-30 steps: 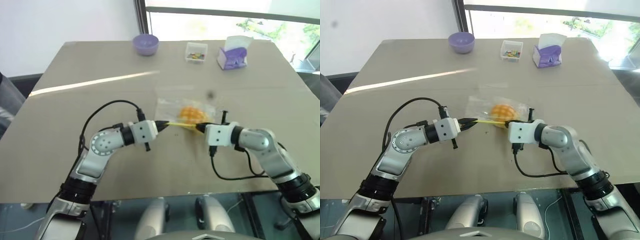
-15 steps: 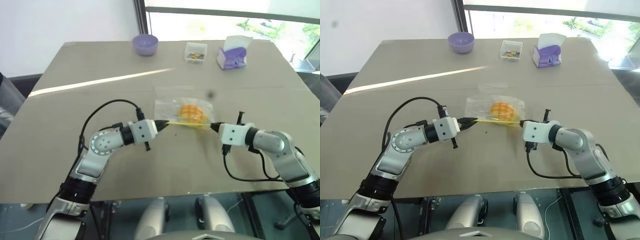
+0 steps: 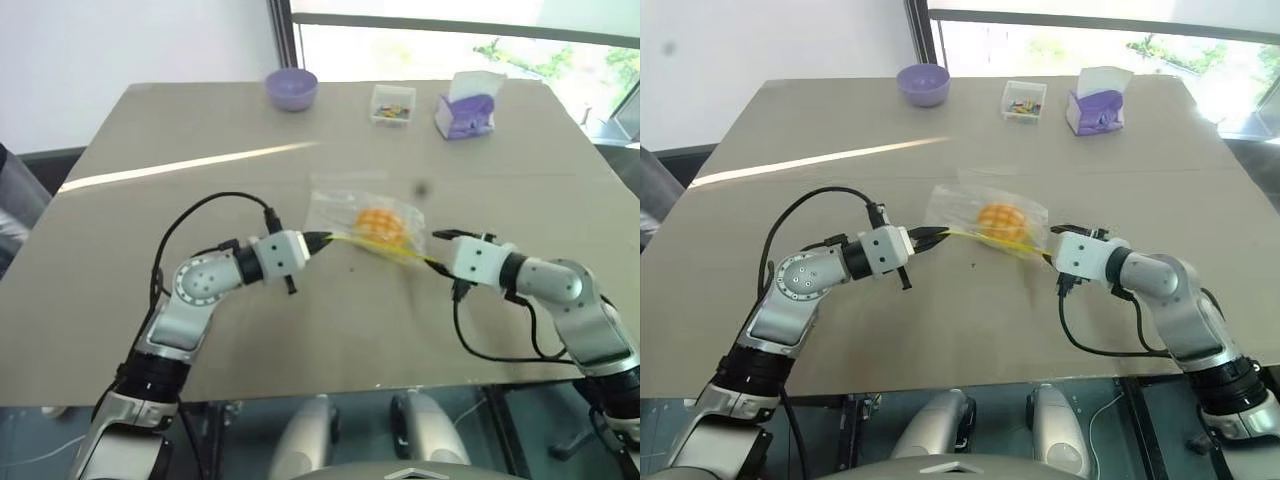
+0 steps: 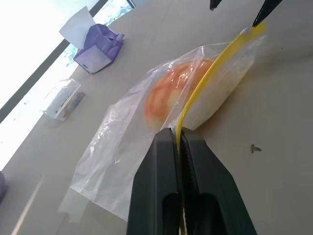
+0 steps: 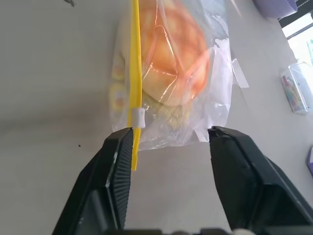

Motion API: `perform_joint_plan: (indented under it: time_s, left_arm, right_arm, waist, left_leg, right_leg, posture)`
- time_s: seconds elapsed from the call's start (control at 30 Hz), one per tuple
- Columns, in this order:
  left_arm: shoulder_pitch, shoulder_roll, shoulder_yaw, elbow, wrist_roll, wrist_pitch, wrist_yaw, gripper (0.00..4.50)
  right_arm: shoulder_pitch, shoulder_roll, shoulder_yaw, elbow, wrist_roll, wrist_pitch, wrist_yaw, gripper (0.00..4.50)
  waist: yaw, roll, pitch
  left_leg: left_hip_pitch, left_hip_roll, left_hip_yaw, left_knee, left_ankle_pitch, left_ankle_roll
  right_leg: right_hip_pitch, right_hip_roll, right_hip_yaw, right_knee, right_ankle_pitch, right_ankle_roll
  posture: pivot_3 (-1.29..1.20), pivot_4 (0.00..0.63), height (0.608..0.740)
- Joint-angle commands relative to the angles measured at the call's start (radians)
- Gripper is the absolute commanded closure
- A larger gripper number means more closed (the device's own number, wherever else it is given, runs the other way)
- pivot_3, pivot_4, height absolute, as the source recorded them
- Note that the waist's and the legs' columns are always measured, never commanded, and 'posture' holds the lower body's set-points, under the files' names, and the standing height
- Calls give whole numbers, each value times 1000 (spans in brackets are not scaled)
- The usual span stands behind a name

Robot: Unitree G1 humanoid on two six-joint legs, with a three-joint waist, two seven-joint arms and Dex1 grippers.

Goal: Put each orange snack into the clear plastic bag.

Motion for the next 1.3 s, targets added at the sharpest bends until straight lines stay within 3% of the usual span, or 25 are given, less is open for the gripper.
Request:
perform_joint_plan:
  time_s: [0.03, 0.53, 0.63, 0.73, 0.97, 1.3]
  left_arm:
    - [-20, -6, 18, -8, -16, -6, 6, 4500]
    - [-17, -9, 19, -22, -9, -9, 7, 4500]
    - [-15, -9, 21, -25, -7, -9, 11, 4500]
    - [-12, -9, 23, -30, -7, -7, 15, 4500]
    - [-54, -34, 41, -17, -18, 28, 52, 4500]
    - [-442, -77, 68, 380, 105, -46, 286, 4500]
  right_arm:
    - [31, -3, -27, -65, 54, 31, 29, 2138]
    - [-25, 121, 17, 69, 103, 94, 20, 2138]
    - [-35, 123, 23, 94, 105, 84, 27, 3016]
    - [-39, 122, 22, 102, 105, 77, 29, 4436]
    - [-100, 80, -37, 126, 95, 59, 3, 4477]
    - [-397, 36, -128, 343, -38, -108, -276, 4477]
  waist:
    - [0, 0, 0]
    - [-1, 0, 0]
    - [-1, 0, 0]
    - [-1, 0, 0]
    - [-1, 0, 0]
    - [-1, 0, 0]
  left_leg:
    - [0, 0, 0, 0, 0, 0]
    - [0, 0, 0, 0, 0, 0]
    - [0, 0, 0, 0, 0, 0]
    - [0, 0, 0, 0, 0, 0]
    - [0, 0, 0, 0, 0, 0]
    - [0, -1, 0, 1, 1, -2]
  right_leg:
    - [0, 0, 0, 0, 0, 0]
    - [0, 0, 0, 0, 0, 0]
    - [0, 0, 0, 0, 0, 0]
    - [0, 0, 0, 0, 0, 0]
    - [0, 0, 0, 0, 0, 0]
    - [0, 0, 0, 1, 0, 0]
  posture:
    - [0, 150, 740]
    - [0, 150, 740]
    - [0, 150, 740]
    - [0, 150, 740]
    - [0, 150, 740]
    - [0, 150, 740]
